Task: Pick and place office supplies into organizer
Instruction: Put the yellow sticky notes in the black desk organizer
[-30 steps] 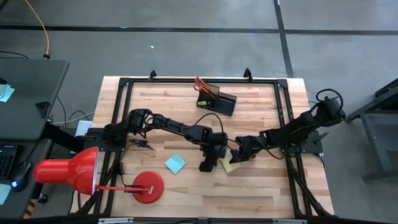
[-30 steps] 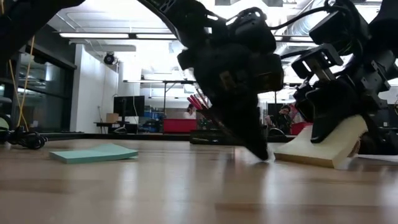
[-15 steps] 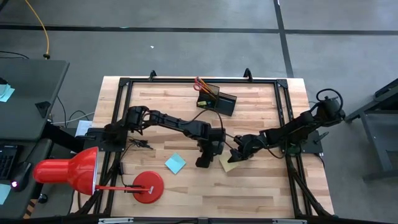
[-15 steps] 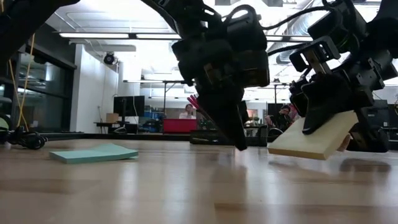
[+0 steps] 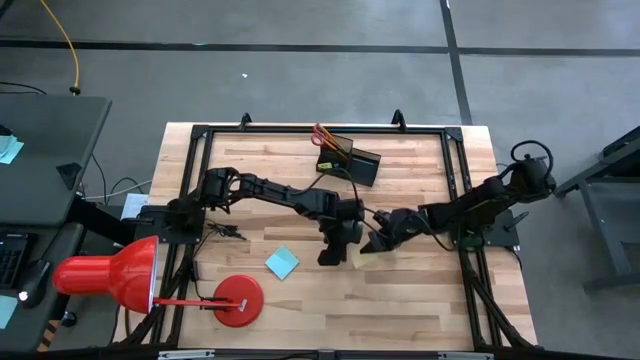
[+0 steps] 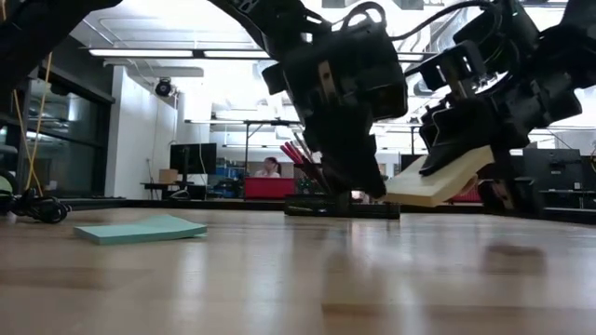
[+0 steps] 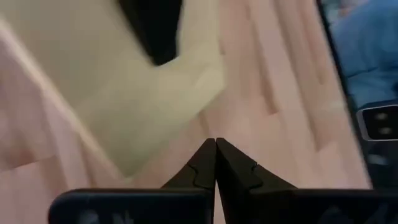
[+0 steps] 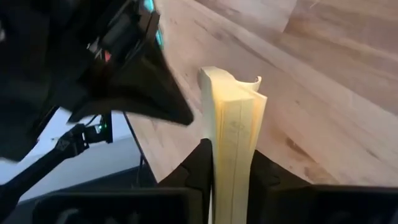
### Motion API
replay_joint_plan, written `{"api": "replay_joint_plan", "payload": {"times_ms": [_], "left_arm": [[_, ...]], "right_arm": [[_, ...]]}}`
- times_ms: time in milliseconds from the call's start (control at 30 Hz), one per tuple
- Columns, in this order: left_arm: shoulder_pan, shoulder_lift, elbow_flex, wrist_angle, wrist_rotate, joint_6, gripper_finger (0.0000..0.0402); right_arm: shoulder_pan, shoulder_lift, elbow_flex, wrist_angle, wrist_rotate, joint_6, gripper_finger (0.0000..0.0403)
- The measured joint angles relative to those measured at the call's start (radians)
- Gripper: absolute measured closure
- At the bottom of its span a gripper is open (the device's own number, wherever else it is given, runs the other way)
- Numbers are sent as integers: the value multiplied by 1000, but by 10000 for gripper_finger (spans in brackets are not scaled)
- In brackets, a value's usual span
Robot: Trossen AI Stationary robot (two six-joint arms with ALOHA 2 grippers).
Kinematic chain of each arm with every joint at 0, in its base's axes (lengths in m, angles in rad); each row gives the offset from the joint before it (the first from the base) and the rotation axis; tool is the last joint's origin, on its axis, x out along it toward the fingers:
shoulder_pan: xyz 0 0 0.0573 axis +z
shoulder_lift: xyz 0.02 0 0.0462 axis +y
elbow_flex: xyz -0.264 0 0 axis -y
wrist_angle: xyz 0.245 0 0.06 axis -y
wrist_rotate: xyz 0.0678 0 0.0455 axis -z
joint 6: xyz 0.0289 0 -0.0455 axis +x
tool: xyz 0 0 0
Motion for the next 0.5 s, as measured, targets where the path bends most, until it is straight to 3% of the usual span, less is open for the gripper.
{"api": "replay_joint_plan", "payload": {"times_ms": [167,500], "left_arm": [[17,0,0,-5,108,-7,381],[84,0,0,-155,271,41,225]], "right_arm": [[-15,0,0,1,-11,-9,355],[-11,0,0,51,-36,-41,370]]}}
